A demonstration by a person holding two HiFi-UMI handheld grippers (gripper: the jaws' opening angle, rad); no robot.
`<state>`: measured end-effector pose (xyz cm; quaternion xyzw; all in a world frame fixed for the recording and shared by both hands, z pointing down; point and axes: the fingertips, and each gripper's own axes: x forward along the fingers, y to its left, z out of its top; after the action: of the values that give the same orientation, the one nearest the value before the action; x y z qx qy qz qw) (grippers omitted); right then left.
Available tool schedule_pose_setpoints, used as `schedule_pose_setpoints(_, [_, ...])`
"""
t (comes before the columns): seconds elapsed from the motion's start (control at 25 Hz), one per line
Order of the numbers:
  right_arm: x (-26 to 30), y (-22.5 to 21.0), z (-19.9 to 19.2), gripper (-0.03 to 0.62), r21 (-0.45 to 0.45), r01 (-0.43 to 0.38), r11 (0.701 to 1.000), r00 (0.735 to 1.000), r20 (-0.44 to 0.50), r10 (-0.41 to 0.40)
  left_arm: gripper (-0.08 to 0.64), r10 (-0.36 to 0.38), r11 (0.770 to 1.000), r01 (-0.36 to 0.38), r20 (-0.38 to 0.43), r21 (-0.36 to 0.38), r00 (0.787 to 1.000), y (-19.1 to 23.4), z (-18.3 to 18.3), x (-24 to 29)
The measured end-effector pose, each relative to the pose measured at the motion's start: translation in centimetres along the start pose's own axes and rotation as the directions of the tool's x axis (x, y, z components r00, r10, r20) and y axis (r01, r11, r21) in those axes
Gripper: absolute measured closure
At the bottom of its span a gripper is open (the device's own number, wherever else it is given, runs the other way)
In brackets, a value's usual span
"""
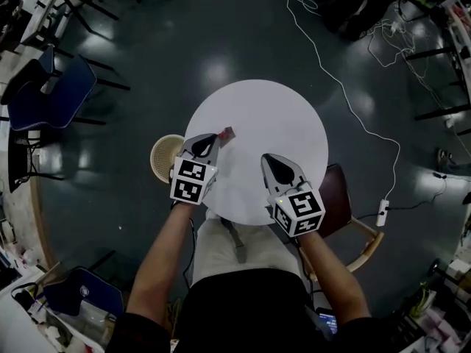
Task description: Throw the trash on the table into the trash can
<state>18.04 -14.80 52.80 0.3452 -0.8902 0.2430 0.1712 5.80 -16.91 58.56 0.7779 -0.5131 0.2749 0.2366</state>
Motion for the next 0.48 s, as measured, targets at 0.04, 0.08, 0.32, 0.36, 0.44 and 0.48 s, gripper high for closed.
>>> schedule_pose_setpoints(0.04, [0.1,0.3,0.1,0.575,-0.005,-0.010,1.000,1.000,-0.001,0.010,0.546,0.008,1.000,-0.008,0.001,-0.003,1.000,0.2,-0.2,-0.4])
schedule_pose_setpoints(0.08, [0.3,0.6,0.2,0.575,-0.010,-0.018,1.000,1.000,-0.001,0.018,0.546,0.015,1.000,-0.015,0.005,-0.007,1.000,0.3,-0.3,-0.7])
schedule_pose_setpoints(0.32, [2.1,2.3,0.5,0.575,-0.021,-0.046,0.999,0.999,-0.006,0.045,0.546,0.045,0.998,-0.045,0.004,-0.048,0.999,2.1,-1.7,-2.9])
schedule_pose_setpoints(0.36, [2.4,2.6,0.6,0.575,-0.024,-0.047,0.999,0.999,-0.009,0.047,0.546,0.047,0.997,-0.046,0.002,-0.056,0.999,2.4,-1.8,-3.3])
schedule_pose_setpoints(0.44, [2.9,3.5,0.9,0.575,-0.031,-0.051,0.998,0.999,-0.015,0.050,0.546,0.049,0.997,-0.048,0.005,-0.068,0.999,3.1,-2.2,-4.1])
schedule_pose_setpoints(0.48, [3.0,3.9,1.0,0.575,-0.033,-0.052,0.998,0.999,-0.017,0.052,0.546,0.048,0.996,-0.047,0.010,-0.071,0.999,3.5,-2.2,-4.6])
